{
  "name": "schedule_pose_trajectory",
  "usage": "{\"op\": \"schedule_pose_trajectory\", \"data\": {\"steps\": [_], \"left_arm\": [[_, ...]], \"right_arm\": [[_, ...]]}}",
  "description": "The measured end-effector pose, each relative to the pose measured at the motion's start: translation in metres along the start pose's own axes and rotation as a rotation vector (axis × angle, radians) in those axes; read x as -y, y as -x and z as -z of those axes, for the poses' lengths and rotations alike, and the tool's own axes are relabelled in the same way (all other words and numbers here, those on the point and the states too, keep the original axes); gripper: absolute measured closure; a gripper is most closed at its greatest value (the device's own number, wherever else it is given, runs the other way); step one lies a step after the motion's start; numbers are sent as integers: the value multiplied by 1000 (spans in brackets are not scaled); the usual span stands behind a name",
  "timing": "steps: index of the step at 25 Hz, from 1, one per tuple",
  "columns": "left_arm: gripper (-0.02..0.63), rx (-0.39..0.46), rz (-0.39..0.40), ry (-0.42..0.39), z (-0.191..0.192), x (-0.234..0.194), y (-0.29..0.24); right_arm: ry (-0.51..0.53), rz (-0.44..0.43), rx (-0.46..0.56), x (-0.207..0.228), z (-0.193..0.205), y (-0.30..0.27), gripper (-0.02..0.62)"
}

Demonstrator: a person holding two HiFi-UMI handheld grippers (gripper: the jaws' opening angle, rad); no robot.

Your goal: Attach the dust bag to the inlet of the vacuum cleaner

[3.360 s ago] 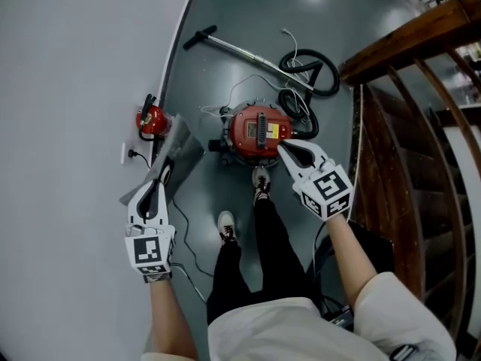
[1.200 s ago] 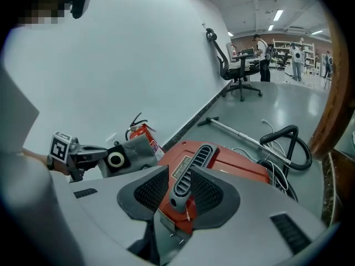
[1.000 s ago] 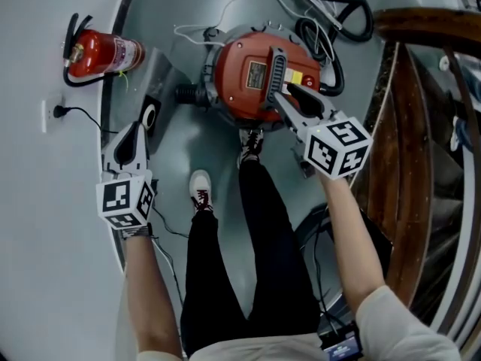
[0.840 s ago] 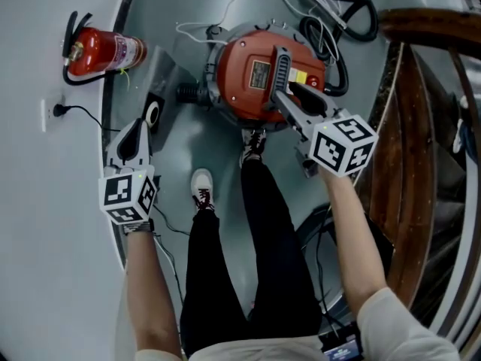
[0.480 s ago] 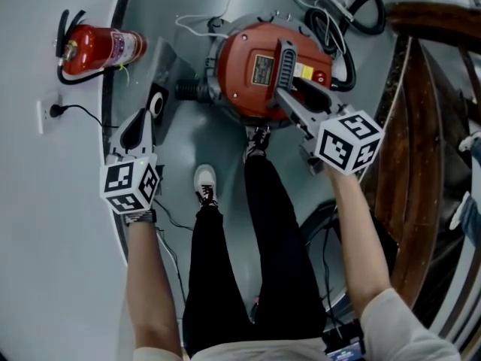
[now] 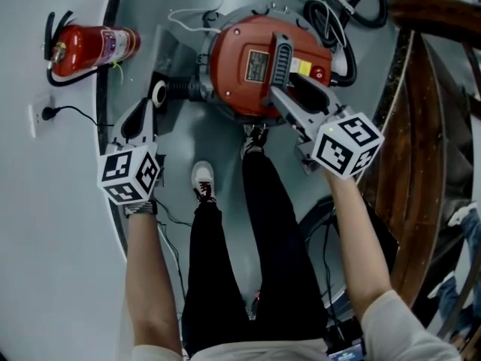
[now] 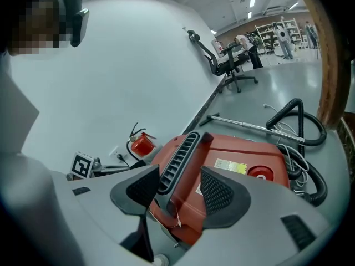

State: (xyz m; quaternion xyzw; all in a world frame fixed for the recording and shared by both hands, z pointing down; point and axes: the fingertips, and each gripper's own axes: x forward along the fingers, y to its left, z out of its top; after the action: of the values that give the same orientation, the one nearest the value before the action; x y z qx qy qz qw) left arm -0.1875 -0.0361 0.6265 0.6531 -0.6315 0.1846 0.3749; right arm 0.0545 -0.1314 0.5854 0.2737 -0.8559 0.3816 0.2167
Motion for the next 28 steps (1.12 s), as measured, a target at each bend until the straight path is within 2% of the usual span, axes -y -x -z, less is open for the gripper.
{"op": "schedule_pose_trajectory", "data": {"steps": [13, 20, 28], "left_arm": [[586, 2, 31, 6, -5, 14, -16], [585, -11, 84, 39, -2, 21, -19], [575, -38, 197, 109, 0, 28, -21]], "right_arm": [[-20, -12, 37, 1, 3, -3, 336], [-24, -12, 43, 2, 3, -3, 330], [-11, -6, 56, 2, 2, -3, 330]]}}
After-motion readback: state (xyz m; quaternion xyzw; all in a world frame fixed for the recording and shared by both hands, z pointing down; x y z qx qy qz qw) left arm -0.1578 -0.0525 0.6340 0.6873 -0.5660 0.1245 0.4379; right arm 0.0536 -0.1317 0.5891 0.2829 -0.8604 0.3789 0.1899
